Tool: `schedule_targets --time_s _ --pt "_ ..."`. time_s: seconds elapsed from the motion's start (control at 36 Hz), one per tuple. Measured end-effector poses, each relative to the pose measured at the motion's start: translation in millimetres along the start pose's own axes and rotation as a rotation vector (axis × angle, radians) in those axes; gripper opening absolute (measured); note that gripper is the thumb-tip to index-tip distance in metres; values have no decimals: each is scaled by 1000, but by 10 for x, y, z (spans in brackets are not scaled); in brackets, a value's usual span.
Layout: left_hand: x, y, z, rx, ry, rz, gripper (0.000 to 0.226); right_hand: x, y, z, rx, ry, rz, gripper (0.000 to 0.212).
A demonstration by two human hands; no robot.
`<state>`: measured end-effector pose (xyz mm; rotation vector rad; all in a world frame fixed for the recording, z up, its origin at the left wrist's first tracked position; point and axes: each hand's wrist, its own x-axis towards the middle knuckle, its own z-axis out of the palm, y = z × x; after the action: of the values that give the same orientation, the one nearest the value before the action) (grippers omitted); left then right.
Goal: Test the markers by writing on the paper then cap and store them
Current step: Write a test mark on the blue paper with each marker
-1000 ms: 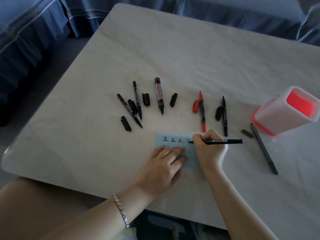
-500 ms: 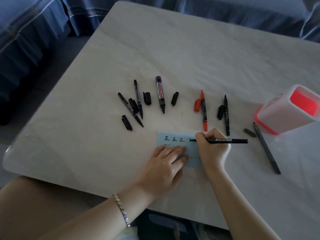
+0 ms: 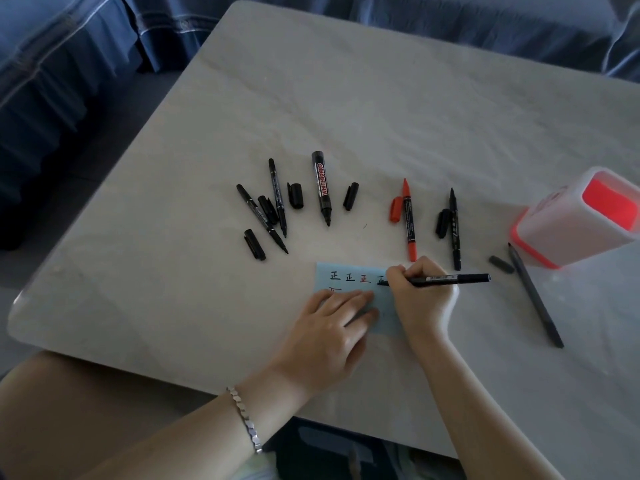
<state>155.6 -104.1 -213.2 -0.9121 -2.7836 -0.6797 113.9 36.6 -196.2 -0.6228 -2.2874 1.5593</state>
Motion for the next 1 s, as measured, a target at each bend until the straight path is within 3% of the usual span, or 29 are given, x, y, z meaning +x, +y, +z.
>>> schedule_targets --time_s 0.19,0.39,0.53,0.69,0.86,1.0 --pt "4 8 -6 11 21 12 33 1 30 -41 -1 82 19 43" --pt "1 -2 9 0 29 8 32 22 -37 -72 106 140 44 32" --pt "-19 10 6 -16 24 4 29 126 -153 -212 162 48 167 29" --pt "-20 28 -30 -9 -9 0 28 645 -520 -534 -259 -140 85 53" --pt "-18 40 -15 -30 -5 -5 26 945 -826 -333 -549 -401 6 42" --pt "-25 46 -26 -35 -23 -21 27 945 -839 169 -787 -450 -94 35"
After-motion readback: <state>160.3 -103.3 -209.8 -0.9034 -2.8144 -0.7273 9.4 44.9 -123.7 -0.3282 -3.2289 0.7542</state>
